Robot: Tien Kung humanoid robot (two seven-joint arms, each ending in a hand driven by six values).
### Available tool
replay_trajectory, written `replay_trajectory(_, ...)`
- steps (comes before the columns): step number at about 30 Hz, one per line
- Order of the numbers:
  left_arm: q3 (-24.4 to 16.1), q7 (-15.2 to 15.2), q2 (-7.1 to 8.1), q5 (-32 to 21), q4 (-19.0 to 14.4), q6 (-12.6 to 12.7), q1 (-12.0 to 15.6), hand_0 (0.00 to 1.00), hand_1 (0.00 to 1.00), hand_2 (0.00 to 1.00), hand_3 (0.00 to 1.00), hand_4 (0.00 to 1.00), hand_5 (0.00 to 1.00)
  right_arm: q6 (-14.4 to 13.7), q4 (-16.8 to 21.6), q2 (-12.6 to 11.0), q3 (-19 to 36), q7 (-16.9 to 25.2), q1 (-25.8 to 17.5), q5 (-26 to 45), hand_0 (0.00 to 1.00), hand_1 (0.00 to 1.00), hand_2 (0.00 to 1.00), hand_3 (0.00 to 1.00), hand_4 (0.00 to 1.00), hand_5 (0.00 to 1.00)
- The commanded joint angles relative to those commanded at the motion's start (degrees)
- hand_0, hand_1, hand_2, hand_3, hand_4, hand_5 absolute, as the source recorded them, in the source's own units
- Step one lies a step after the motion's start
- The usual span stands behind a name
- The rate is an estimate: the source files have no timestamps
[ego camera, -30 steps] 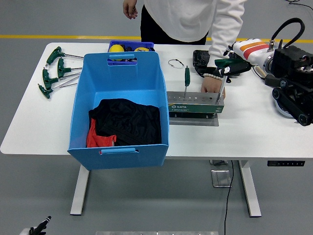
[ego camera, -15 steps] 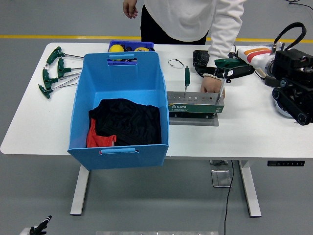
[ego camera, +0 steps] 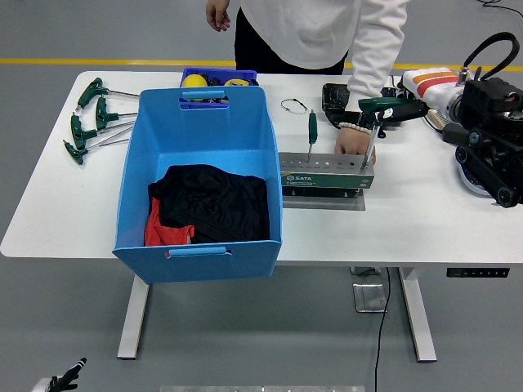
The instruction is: Lift tool from toolbox,place it in box,lift tool from toolbox,place it in box
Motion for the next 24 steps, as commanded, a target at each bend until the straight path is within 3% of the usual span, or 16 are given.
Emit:
replay_trajectory(23, 0.0, 0.1, 0.04, 0.2, 0.0, 0.1, -0.1, 0.734, 0.787, 0.790, 0.770, 0.791, 0.766, 0.1, 0.0, 1.6, 0.0, -0.9, -0.2, 0.4, 0.249, 0.256, 0.271, 0.322, 0.998, 0.907)
replay_trajectory(24, 0.0, 0.1, 0.04, 0.2, 0.0, 0.1, -0.1, 0.732, 0.785, 0.790, 0.770, 0.791, 0.766, 0.1, 0.0, 1.6, 0.0, -1.0, -0.2, 0.4, 0.212, 0.219, 0.236, 0.299, 0.998, 0.905)
